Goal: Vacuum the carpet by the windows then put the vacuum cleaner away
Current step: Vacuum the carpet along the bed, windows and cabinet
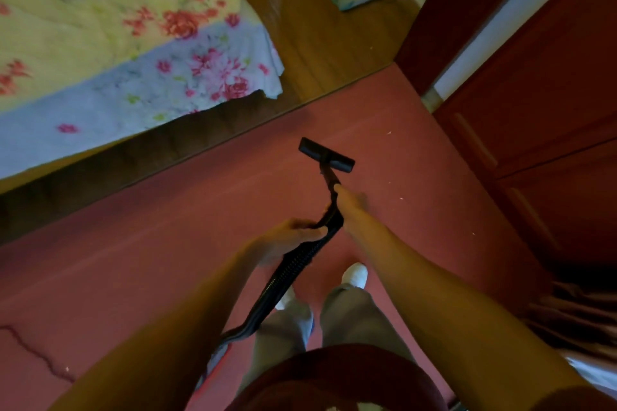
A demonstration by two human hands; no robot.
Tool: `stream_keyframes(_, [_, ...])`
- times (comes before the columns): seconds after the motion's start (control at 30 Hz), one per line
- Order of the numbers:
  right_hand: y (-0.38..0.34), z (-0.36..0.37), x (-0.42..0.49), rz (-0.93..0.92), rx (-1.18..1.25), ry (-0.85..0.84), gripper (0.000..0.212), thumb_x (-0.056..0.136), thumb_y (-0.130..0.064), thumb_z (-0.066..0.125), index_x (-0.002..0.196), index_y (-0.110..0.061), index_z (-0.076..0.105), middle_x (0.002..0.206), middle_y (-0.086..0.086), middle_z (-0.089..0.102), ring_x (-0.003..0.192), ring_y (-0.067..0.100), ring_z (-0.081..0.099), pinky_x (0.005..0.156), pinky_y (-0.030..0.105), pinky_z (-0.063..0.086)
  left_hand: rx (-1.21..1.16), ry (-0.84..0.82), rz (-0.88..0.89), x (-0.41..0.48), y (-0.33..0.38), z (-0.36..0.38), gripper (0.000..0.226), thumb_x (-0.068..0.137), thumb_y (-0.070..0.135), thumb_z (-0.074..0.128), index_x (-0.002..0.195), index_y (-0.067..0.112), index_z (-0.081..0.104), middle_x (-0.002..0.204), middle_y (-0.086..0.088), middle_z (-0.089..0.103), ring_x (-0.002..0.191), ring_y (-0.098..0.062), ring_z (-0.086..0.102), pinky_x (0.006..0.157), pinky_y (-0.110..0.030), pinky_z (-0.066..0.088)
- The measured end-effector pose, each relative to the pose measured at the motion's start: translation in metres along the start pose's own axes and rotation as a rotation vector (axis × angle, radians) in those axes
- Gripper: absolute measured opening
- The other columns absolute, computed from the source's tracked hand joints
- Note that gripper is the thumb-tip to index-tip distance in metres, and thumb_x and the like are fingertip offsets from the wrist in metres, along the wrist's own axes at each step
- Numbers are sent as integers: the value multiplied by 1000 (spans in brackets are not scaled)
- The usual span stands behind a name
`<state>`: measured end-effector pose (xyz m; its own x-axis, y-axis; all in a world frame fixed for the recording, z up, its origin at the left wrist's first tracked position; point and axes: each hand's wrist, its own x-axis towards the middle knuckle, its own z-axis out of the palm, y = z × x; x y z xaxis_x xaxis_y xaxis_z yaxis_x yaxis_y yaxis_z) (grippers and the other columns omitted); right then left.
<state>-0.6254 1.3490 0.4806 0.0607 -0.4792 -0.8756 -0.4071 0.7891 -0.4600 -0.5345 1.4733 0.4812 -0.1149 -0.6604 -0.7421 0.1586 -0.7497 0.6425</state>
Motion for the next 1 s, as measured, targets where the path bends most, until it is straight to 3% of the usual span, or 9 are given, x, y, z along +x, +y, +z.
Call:
stream_keyframes(0.17, [-23, -21, 5, -47, -11, 102, 36, 97, -27, 56, 117, 3, 56, 97, 18, 62, 70, 27, 55, 61, 35, 48, 69, -54, 43, 7, 35, 5, 52, 97, 38, 58, 121, -8, 57, 90, -15, 59, 77, -26, 61, 67, -33, 55])
stream_keyframes(0.33, [-49, -55, 19, -40, 15, 178, 30, 92, -24, 61, 105, 2, 61, 88, 16, 63, 77, 30, 61, 76, 39, 55, 136, -93, 31, 33, 75, 19, 53, 96, 39, 61, 116, -9, 57, 87, -13, 60, 76, -26, 62, 70, -35, 55])
stream_keyframes(0.47, [-83, -79, 36, -44, 52, 188, 34, 93, -26, 61, 109, 3, 62, 100, 19, 68, 87, 33, 67, 82, 43, 58, 152, -98, 46, 55, 114, 29, 33, 96, 35, 60, 103, 3, 62, 82, -9, 61, 73, -23, 62, 69, -34, 55])
stream_keyframes(0.63, [-133, -111, 57, -40, 119, 198, 24, 91, -27, 63, 87, -3, 60, 91, 18, 70, 76, 32, 69, 78, 47, 60, 209, -92, 51, 88, 171, 41, 40, 97, 37, 57, 109, -1, 60, 84, -9, 61, 74, -22, 63, 70, -33, 55])
stream_keyframes(0.73, [-165, -127, 63, -55, 113, 204, 22, 91, -25, 63, 91, -3, 58, 75, 9, 61, 64, 27, 62, 67, 37, 55, 233, -80, 65, 107, 200, 48, 44, 97, 38, 58, 109, -5, 60, 84, -10, 60, 73, -22, 63, 68, -32, 55])
stream_keyframes(0.87, [-200, -143, 78, -79, 112, 209, 23, 92, -23, 64, 97, -3, 53, 89, 12, 59, 77, 30, 60, 66, 33, 47, 237, -61, 80, 129, 229, 52, 40, 98, 36, 58, 105, -3, 59, 82, -10, 59, 72, -22, 62, 67, -31, 54])
stream_keyframes(1.0, [-230, -150, 92, -95, 106, 182, 24, 94, -24, 61, 99, -1, 52, 82, 11, 58, 68, 27, 56, 60, 33, 45, 217, -57, 85, 146, 256, 47, 27, 99, 33, 57, 98, 6, 59, 82, -7, 59, 74, -23, 61, 69, -33, 53])
